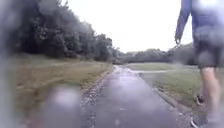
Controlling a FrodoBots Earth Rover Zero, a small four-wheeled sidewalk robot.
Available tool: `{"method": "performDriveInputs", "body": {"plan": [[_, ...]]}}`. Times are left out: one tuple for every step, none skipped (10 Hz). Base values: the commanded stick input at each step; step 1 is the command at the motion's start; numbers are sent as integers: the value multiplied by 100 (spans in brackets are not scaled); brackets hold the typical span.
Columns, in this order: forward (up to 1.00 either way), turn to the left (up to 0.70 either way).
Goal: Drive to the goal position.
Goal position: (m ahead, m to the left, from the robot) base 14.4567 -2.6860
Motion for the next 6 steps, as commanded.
{"method": "performDriveInputs", "body": {"plan": [[85,0],[85,0],[85,0],[85,0],[85,0],[85,0]]}}
